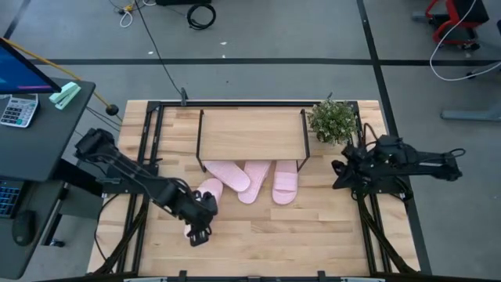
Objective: Pick and place slides into the shelf
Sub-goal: Put the pink slipper on the shelf
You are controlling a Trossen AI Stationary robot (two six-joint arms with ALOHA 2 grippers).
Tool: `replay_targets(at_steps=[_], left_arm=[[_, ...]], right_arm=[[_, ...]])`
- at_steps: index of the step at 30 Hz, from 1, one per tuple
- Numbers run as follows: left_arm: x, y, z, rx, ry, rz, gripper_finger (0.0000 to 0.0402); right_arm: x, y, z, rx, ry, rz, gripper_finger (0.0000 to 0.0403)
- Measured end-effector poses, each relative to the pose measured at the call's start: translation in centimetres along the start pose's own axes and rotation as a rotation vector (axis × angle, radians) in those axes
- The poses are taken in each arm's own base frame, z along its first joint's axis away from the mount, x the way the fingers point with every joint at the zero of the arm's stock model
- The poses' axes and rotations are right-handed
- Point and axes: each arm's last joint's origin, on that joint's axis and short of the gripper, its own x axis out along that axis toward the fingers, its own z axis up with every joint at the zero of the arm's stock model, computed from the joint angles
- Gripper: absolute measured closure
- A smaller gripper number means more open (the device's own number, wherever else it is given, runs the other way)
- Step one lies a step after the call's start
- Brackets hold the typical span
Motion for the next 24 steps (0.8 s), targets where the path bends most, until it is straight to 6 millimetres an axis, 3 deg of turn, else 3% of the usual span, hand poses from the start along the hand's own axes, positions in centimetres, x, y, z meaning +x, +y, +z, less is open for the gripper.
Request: replay_targets(at_steps=[6, 13, 17, 20, 24], left_arm=[[0.6, -0.2, -0.2, 0.016, 0.003, 0.022, 0.0333], [0.7, 0.5, -0.5, 0.056, 0.025, 0.105, 0.0225], [0.5, 1.8, -1.4, 0.088, 0.108, 0.254, 0.0168], [0.4, 2.6, -1.9, 0.115, 0.121, 0.391, 0.0156], [0.2, 2.9, -1.6, 0.169, 0.029, 0.483, 0.0172]], right_arm=[[1.4, -1.3, 0.2, 0.014, 0.086, -0.064, 0.0379], [2.7, -2.2, -0.2, 0.016, 0.194, -0.093, 0.0343], [3.1, -2.2, -0.5, 0.007, 0.235, -0.085, 0.0328], [3.3, -2.1, -0.7, 0.010, 0.239, -0.091, 0.0322], [3.5, -2.0, -1.0, 0.025, 0.234, -0.104, 0.0320]])
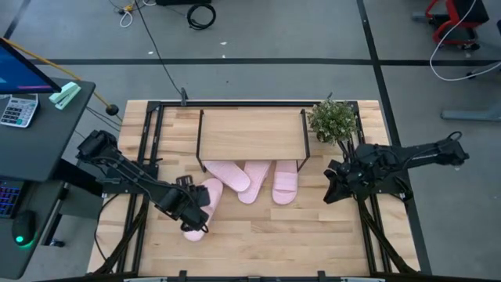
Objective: Pick and place slides into the shelf
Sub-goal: Put the pink slipper on the shelf
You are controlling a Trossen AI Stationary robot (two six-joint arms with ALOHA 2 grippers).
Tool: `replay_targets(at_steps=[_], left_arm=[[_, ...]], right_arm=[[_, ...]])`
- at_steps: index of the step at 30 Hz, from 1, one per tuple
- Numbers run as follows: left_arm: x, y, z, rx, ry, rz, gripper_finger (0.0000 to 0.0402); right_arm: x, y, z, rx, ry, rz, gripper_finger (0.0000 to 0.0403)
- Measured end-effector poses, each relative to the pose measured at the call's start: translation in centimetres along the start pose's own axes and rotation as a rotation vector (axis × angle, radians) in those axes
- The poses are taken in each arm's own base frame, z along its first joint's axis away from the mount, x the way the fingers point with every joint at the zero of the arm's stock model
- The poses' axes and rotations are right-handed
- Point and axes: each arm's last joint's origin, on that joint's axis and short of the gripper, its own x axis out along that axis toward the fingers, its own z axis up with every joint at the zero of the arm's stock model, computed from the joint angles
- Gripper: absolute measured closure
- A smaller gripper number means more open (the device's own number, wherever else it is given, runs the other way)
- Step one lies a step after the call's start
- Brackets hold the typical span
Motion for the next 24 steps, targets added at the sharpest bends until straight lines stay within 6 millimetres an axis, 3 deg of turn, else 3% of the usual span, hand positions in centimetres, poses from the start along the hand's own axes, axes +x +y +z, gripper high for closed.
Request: replay_targets(at_steps=[11, 17, 24], left_arm=[[1.9, -2.2, 0.4, 0.151, -0.060, 0.027, 0.0224], [3.7, -2.8, 0.3, 0.178, -0.054, 0.147, 0.0227], [5.2, -3.8, 0.3, 0.187, -0.050, 0.165, 0.0215]], right_arm=[[0.5, 0.4, -0.6, 0.029, 0.003, -0.015, 0.0320], [0.6, 0.6, -0.8, 0.045, 0.006, -0.018, 0.0320], [0.7, 0.7, -1.0, 0.053, 0.009, -0.019, 0.0320]])
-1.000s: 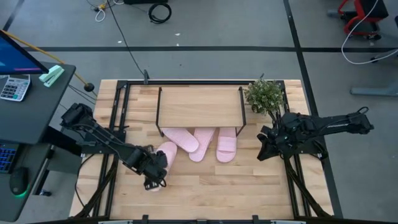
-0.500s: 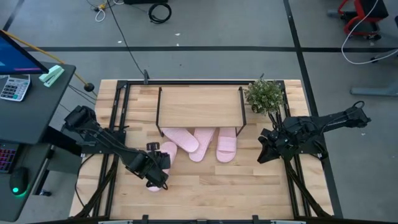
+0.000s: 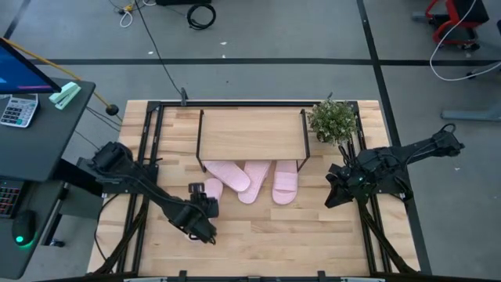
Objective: Pick and place slides into the shelf
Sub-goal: Put the pink slipper on the shelf
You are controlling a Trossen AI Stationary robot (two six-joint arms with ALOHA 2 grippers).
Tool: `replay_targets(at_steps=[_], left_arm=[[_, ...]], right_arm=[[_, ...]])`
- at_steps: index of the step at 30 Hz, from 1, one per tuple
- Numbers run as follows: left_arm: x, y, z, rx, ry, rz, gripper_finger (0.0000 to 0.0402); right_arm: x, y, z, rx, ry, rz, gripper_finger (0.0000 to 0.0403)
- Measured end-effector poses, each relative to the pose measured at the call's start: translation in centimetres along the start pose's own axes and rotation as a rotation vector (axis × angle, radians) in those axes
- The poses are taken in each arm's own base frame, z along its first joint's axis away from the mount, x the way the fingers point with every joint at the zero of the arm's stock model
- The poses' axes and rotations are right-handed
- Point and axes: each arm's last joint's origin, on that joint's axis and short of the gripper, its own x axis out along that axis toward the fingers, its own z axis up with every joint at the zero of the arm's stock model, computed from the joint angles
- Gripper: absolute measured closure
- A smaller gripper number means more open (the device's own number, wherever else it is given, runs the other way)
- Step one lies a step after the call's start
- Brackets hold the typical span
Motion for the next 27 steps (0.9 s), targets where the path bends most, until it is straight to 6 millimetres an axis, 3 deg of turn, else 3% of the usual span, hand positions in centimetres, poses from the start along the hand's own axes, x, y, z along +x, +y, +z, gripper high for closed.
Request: replay_targets(at_steps=[6, 13, 17, 23, 27], left_arm=[[1.5, -0.8, -0.1, 0.013, 0.025, 0.046, 0.0216], [2.0, -0.9, -0.1, -0.058, 0.019, 0.084, 0.0247], [2.0, -0.8, -0.1, -0.052, 0.020, 0.105, 0.0287], [1.5, -0.8, 0.1, -0.074, 0.058, 0.080, 0.0383], [0.2, -0.7, 0.8, -0.126, 0.097, 0.047, 0.0388]], right_arm=[[0.0, 0.0, 0.1, -0.003, -0.022, -0.016, 0.0320], [0.0, -0.1, 0.1, 0.016, -0.024, -0.017, 0.0320], [0.0, -0.1, 0.1, 0.017, -0.025, -0.018, 0.0321], [0.0, -0.1, 0.1, 0.016, -0.026, -0.018, 0.0325], [0.0, -0.1, 0.1, 0.015, -0.027, -0.020, 0.0328]])
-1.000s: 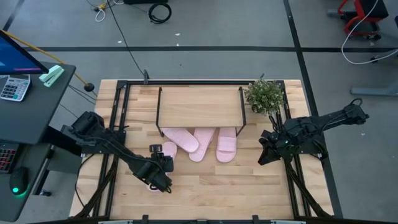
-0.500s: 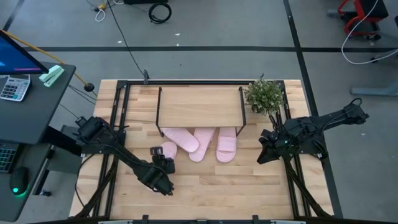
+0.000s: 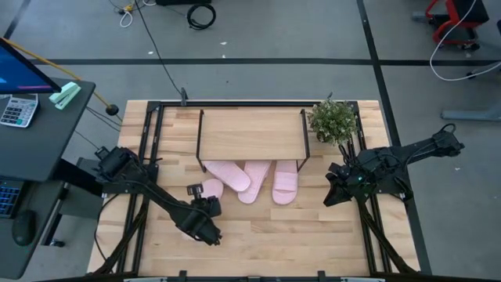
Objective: Pick and place slides into the shelf
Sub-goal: Put the pink slipper on the shelf
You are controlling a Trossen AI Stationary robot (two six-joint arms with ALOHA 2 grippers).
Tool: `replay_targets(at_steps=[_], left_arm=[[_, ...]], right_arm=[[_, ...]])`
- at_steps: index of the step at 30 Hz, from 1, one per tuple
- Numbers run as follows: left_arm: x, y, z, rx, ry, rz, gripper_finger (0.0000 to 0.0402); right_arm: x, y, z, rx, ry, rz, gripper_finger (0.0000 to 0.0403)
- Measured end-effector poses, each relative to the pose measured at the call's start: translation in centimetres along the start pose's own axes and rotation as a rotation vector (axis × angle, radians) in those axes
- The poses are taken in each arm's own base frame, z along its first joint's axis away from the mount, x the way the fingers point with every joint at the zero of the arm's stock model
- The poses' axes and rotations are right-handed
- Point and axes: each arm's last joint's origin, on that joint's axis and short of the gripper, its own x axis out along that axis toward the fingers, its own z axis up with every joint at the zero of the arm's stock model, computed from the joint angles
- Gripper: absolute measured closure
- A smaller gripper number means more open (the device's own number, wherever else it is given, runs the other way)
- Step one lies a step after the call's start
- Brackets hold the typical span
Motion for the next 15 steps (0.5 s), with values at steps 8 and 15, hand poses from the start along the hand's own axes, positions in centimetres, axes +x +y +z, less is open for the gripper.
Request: replay_targets(at_steps=[8, 15], left_arm=[[-4.3, -0.6, 1.1, -0.067, 0.004, -0.085, 0.0393], [-9.6, 0.0, 2.3, -0.151, -0.053, -0.110, 0.0393]], right_arm=[[0.0, 0.0, 0.0, -0.026, -0.005, -0.006, 0.0329], [0.0, 0.0, 0.0, -0.046, -0.004, -0.007, 0.0332]])
